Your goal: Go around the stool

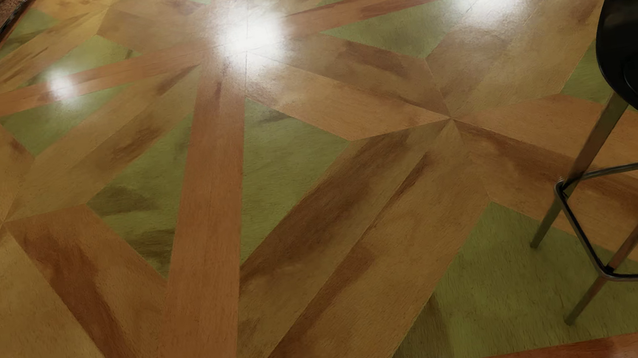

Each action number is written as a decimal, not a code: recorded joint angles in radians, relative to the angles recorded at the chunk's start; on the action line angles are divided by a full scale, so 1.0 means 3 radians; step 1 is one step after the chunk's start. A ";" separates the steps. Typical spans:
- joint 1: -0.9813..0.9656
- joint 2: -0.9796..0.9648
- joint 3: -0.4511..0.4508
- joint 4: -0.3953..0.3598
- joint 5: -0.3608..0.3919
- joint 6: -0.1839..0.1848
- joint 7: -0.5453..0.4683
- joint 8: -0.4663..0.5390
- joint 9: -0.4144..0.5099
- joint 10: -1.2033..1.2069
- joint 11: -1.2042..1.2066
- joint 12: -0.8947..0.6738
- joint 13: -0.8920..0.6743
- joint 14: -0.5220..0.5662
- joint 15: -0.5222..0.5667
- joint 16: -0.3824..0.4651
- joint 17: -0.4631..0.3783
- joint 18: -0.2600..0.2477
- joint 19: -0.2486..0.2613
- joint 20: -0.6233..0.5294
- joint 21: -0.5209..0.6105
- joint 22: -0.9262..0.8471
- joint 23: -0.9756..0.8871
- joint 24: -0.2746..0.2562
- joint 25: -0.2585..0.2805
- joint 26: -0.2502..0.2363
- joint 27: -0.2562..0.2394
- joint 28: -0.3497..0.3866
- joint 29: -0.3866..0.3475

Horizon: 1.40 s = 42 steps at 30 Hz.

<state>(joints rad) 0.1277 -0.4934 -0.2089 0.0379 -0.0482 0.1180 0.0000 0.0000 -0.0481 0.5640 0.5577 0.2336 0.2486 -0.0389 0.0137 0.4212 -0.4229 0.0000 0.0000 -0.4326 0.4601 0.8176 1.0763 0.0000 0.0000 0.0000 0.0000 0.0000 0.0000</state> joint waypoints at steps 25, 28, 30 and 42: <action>-0.2317 0.2383 0.1133 -0.0030 -0.0041 -0.0412 0.0000 0.0000 -0.0121 -0.0160 -0.0187 0.0572 0.0168 0.0598 -0.1577 -0.0085 0.0031 0.0000 0.0000 -0.0341 0.0101 0.0312 -0.0263 0.0000 0.0000 0.0000 0.0000 0.0000 0.0000; -0.2453 0.2526 0.1080 -0.0172 -0.0232 -0.0489 0.0000 0.0000 -0.0101 0.0408 -0.0102 0.0522 0.0344 0.0645 -0.0836 -0.0097 0.0147 0.0000 0.0000 -0.0305 0.0007 0.0298 -0.0098 0.0000 0.0000 0.0000 0.0000 0.0000 0.0000; -0.2319 0.2255 0.1130 -0.0182 -0.0331 -0.0471 0.0000 0.0000 -0.0144 0.0393 0.0244 0.0449 0.0319 0.0469 0.0153 -0.0079 0.0145 0.0000 0.0000 -0.0192 0.0078 0.0174 -0.0069 0.0000 0.0000 0.0000 0.0000 0.0000 0.0000; -0.1328 0.0551 0.0380 -0.0269 -0.0026 -0.0139 0.0000 0.0000 0.0265 -0.0192 0.0818 -0.0585 -0.0551 -0.0111 -0.0679 0.0506 -0.0170 0.0000 0.0000 0.0423 -0.0633 -0.0172 -0.1093 0.0000 0.0000 0.0000 0.0000 0.0000 0.0000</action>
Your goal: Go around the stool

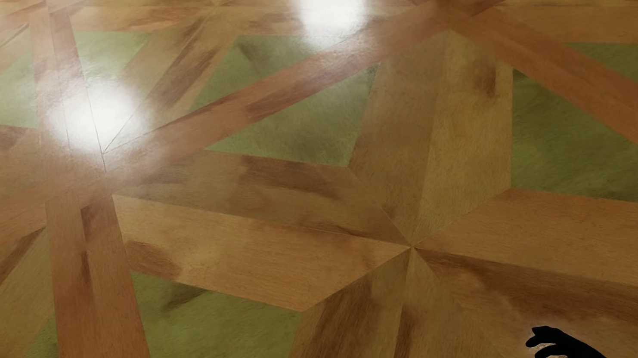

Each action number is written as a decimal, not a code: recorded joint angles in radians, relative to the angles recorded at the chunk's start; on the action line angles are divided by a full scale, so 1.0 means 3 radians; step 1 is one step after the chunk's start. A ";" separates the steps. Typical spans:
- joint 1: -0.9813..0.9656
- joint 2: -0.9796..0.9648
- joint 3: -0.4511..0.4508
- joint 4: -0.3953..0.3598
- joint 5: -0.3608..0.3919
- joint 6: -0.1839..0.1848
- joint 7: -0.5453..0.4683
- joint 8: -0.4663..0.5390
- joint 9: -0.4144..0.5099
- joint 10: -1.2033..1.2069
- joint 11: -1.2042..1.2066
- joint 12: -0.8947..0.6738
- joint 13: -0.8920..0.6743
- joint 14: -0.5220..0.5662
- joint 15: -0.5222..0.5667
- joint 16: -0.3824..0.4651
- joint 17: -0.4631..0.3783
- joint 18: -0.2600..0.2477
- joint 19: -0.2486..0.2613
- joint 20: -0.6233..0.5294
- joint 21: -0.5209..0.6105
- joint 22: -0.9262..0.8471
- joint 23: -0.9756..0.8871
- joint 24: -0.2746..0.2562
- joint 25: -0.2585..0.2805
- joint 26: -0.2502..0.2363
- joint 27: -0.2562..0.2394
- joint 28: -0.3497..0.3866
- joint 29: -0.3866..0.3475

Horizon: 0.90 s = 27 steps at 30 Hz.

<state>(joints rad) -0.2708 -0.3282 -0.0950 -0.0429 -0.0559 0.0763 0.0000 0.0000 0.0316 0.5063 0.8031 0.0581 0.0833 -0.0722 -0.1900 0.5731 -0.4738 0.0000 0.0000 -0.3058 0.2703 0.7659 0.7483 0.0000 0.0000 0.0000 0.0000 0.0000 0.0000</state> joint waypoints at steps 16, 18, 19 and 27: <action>0.0470 0.0602 0.0380 -0.0082 -0.0073 -0.0380 0.0000 0.0000 -0.0447 -0.0216 -0.1174 0.0704 0.0384 -0.0704 0.0066 -0.0593 0.0300 0.0000 0.0000 -0.0681 0.0397 0.0980 0.0892 0.0000 0.0000 0.0000 0.0000 0.0000 0.0000; 0.0499 0.0606 0.0347 -0.0078 -0.0075 -0.0389 0.0000 0.0000 -0.0470 -0.0224 -0.1169 0.0773 0.0367 -0.0763 0.0049 -0.0675 0.0320 0.0000 0.0000 -0.0748 0.0386 0.0964 0.0766 0.0000 0.0000 0.0000 0.0000 0.0000 0.0000; 0.0503 0.0597 0.0357 -0.0082 -0.0078 -0.0394 0.0000 0.0000 -0.0477 -0.0228 -0.1165 0.0784 0.0365 -0.0779 0.0045 -0.0698 0.0321 0.0000 0.0000 -0.0769 0.0419 0.0914 0.0716 0.0000 0.0000 0.0000 0.0000 0.0000 0.0000; 0.0467 0.0575 0.0423 -0.0063 -0.0071 -0.0381 0.0000 0.0000 -0.0469 -0.0226 -0.1152 0.0704 0.0347 -0.0790 0.0019 -0.0643 0.0321 0.0000 0.0000 -0.0775 0.0585 0.0803 0.0767 0.0000 0.0000 0.0000 0.0000 0.0000 0.0000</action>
<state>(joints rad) -0.1306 -0.1558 0.0319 -0.0618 -0.0772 -0.0379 0.0000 0.0000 -0.1091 0.4386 0.4576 0.2695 0.1873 -0.3093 -0.1842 0.3801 -0.3776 0.0000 0.0000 -0.5384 0.4458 1.0070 0.9784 0.0000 0.0000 0.0000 0.0000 0.0000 0.0000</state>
